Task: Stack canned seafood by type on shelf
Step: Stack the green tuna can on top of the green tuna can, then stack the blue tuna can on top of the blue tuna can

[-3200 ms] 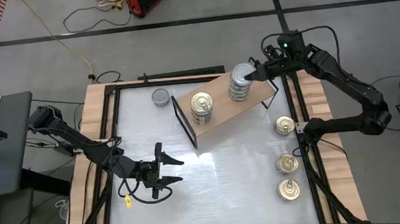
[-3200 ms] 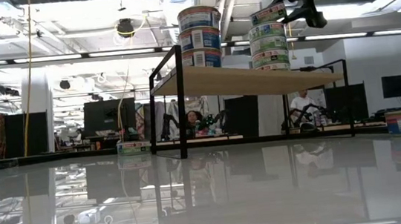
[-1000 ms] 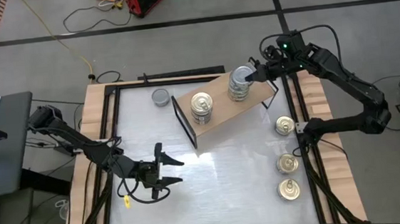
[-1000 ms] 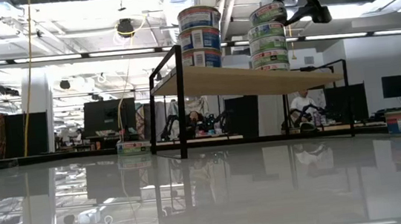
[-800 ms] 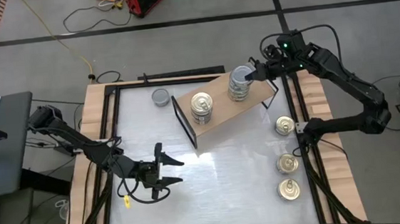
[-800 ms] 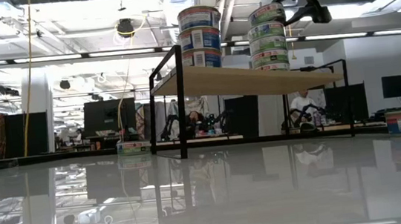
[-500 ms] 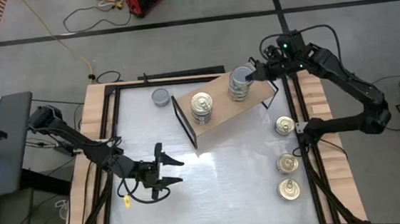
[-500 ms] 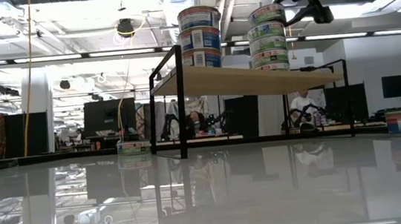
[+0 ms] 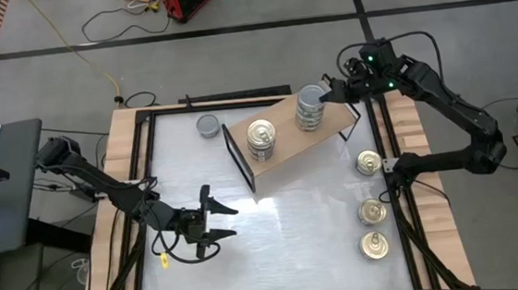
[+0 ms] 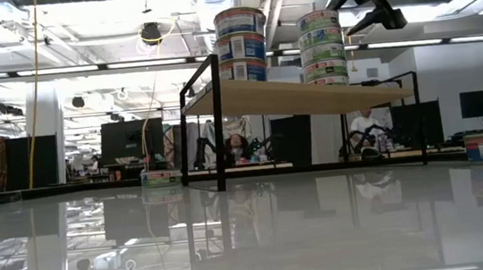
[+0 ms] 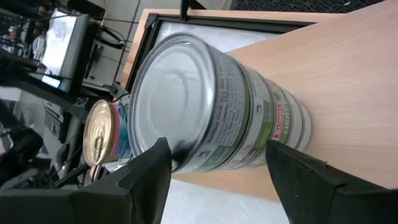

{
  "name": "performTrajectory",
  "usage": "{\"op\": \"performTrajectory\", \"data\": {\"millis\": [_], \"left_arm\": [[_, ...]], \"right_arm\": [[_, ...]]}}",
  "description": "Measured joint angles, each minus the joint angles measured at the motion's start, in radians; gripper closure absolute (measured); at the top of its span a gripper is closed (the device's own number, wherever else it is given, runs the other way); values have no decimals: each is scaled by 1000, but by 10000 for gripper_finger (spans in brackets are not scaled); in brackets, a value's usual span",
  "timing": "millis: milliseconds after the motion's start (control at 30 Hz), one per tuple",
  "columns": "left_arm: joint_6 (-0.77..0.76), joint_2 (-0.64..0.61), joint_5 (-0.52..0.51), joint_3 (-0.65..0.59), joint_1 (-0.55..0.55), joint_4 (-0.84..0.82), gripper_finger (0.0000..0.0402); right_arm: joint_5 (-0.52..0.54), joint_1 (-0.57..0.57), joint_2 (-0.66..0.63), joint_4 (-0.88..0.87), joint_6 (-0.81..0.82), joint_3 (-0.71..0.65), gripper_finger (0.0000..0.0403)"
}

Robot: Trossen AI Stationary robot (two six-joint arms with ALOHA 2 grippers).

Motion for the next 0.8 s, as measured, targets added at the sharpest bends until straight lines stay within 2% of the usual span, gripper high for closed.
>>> {"op": "performTrajectory", "data": {"millis": [100, 233, 300, 433, 667, 800], "left_arm": [[-21, -28, -1, 0, 0, -5, 155], [-92, -87, -3, 0, 0, -99, 155], [-144, -121, -4, 0, 0, -181, 155], [-248, -163, 10, 0, 0, -343, 155], [-357, -167, 168, 0, 0, -467, 155], [-400, -167, 115, 0, 14, -558, 155]], "right_arm": [[-4, 0, -25, 10, -11, 0, 120], [2, 6, -91, 24, -46, 0, 120], [58, 38, -135, 6, -97, 0, 120], [267, 184, -220, -26, -138, -36, 120], [469, 482, -305, -1, -95, -156, 120], [582, 648, -296, 37, -49, -222, 120]]}}
